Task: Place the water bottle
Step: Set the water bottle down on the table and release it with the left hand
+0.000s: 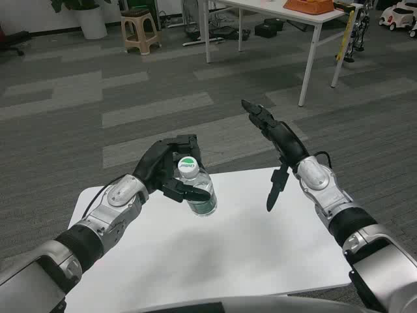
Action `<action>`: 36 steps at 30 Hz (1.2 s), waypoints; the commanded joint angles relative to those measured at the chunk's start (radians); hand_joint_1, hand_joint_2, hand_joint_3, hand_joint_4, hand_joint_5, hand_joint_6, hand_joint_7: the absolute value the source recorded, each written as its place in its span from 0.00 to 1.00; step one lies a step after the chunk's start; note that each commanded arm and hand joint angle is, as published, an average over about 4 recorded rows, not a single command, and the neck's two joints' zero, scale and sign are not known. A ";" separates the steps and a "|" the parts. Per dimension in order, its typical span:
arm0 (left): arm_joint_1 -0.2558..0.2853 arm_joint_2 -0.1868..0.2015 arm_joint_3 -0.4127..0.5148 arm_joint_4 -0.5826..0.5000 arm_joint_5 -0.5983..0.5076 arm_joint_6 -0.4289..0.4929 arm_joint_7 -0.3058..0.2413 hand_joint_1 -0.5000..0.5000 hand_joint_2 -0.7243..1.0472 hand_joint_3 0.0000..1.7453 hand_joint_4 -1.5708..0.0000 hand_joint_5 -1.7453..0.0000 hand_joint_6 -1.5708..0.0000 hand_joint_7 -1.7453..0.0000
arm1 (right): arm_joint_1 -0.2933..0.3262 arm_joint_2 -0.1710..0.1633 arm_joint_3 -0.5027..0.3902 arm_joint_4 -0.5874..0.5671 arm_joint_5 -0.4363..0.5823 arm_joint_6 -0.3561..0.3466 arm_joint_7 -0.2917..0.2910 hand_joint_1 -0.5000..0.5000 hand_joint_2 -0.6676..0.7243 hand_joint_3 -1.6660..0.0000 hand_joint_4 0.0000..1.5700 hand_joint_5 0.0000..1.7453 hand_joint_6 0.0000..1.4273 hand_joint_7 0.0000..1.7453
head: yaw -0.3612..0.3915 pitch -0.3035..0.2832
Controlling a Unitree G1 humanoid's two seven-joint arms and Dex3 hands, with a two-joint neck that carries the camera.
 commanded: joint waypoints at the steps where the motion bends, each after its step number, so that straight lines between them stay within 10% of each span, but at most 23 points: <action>1: 0.055 0.005 0.131 -0.041 0.107 0.034 0.011 0.71 0.70 0.40 0.00 0.00 0.15 0.04 | -0.001 0.001 -0.013 -0.020 0.004 -0.003 -0.006 0.01 0.91 1.00 0.00 0.00 0.00 0.00 | 0.001 0.012; 36: 0.013 -0.001 0.130 0.102 0.204 0.055 0.022 0.71 0.70 0.40 0.00 0.00 0.15 0.04 | -0.011 0.010 -0.014 0.010 0.004 -0.003 -0.006 0.04 0.91 1.00 0.00 0.00 0.00 0.00 | -0.003 0.016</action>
